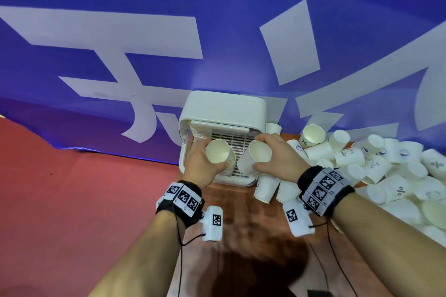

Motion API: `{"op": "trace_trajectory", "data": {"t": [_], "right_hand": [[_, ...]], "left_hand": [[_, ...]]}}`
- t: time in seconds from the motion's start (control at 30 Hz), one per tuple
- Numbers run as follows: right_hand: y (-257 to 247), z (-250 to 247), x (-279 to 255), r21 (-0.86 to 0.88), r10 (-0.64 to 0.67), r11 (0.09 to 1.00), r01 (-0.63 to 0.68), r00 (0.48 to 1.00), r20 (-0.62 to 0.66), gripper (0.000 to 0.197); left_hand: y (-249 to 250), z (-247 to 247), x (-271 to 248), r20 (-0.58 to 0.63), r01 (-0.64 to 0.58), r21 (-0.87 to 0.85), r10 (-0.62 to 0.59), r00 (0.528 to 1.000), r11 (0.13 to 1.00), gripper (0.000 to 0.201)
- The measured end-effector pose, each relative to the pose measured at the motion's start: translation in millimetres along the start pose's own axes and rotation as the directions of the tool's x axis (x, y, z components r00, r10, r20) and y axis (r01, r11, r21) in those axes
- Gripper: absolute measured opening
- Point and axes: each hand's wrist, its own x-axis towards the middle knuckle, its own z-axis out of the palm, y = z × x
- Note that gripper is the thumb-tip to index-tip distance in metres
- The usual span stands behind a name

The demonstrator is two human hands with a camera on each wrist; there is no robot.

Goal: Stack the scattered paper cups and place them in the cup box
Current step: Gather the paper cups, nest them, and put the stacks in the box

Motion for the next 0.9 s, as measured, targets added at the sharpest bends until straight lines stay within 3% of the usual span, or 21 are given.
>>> {"op": "trace_trajectory", "data": {"t": [0.37, 0.5, 0.73, 0.9], "right_hand": [[7.6, -0.5, 5.7, 0.059, -0.034, 0.998, 0.036, 0.999, -0.037, 0.073], [7.1, -9.1, 4.4, 0.067, -0.043, 0.997, 0.045, 0.998, -0.040, 0.075], [4.4, -15.5, 3.9, 0.063, -0.040, 0.997, 0.043, 0.998, -0.049, 0.077], [-5.7, -7.2, 6.0, 0.054, -0.107, 0.992, 0.110, 0.993, -0.054, 0.076]], "left_hand": [[-11.7, 20.7, 8.7, 0.042, 0.013, 0.102, -0.018, 0.999, 0.995, 0.083], [-14.5, 29.3, 10.6, 0.090, 0.050, 0.107, -0.059, 0.994, 0.993, 0.087], [-22.5, 34.6, 10.8, 0.072, 0.068, 0.088, -0.074, 0.995, 0.994, 0.089], [-26.5, 34.5, 9.6, 0.108, 0.068, 0.043, -0.072, 0.992, 0.997, 0.096]]}}
